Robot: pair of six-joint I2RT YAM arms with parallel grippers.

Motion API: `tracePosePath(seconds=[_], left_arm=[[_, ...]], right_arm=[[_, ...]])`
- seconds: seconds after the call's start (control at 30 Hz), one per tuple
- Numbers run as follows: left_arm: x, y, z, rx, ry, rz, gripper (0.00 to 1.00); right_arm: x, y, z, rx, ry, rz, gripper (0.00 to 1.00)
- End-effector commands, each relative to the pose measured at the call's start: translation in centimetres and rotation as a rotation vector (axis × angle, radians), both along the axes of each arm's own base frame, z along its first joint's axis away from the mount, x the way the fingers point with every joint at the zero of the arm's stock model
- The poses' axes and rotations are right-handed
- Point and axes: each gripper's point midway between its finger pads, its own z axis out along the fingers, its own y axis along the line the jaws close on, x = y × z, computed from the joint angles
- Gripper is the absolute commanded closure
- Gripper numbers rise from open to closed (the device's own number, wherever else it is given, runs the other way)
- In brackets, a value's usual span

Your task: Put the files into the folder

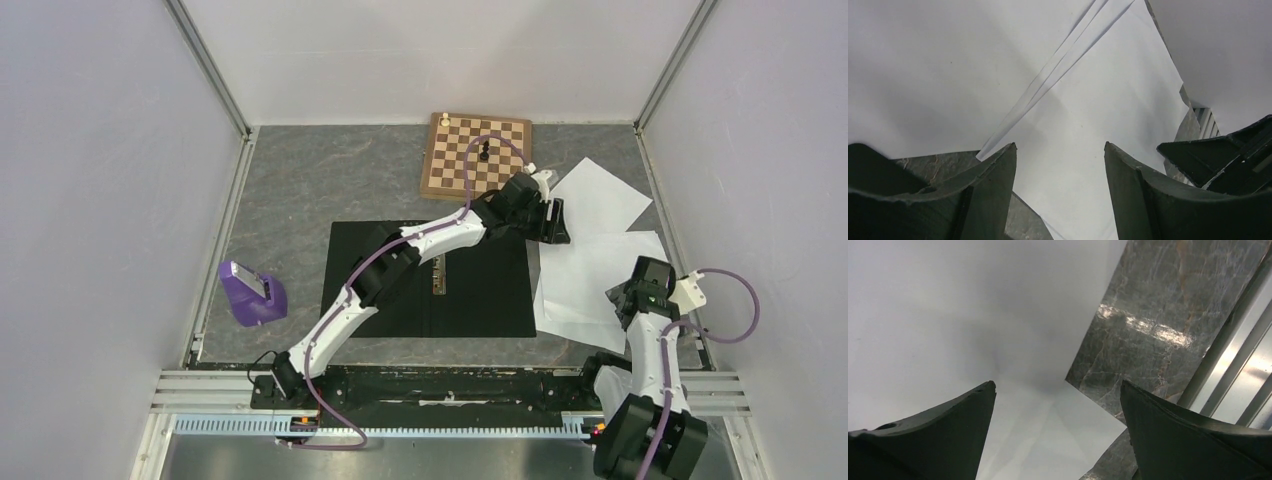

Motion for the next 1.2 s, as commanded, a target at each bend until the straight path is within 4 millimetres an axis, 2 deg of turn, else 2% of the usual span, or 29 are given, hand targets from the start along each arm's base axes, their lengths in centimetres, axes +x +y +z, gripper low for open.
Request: tracePosePath(seconds=[0.0, 0.2, 0.43, 0.63, 0.77, 0.97, 1.17], left_arm=[[0.9, -1.8, 1.2, -0.051, -0.085, -0.025, 0.28], [1.5, -0.5, -3.3, 0.088, -0.027, 0.079, 0.30], [1.7, 1.7, -7.3, 0.270, 0.081, 0.200, 0.37], [0.2, 2.6, -8.6, 0.347, 0.110, 0.197, 0.40], [-0.9, 2.8, -9.0, 0.378, 0.125, 0.181, 0.41], [-2.2, 3.0, -9.9, 0.411, 0.141, 0.151, 0.42], [-3.0, 3.1, -9.5, 0.413, 0.154, 0.123, 0.46]], right_arm=[[0.4, 0.1, -1.3, 0.058, -0.060, 0.002, 0.02], [1.1, 0.2, -3.1, 0.126, -0.182, -0.002, 0.02], [2.9, 0.5, -3.7, 0.163, -0.281, 0.022, 0.02], [4.5, 2.0, -4.2, 0.233, -0.383, 0.073, 0.02], [6.0, 3.1, -3.7, 0.279, -0.455, 0.137, 0.02], [8.2, 3.2, -1.3, 0.283, -0.540, 0.223, 0.02], [9.8, 4.2, 0.9, 0.321, -0.625, 0.311, 0.02]])
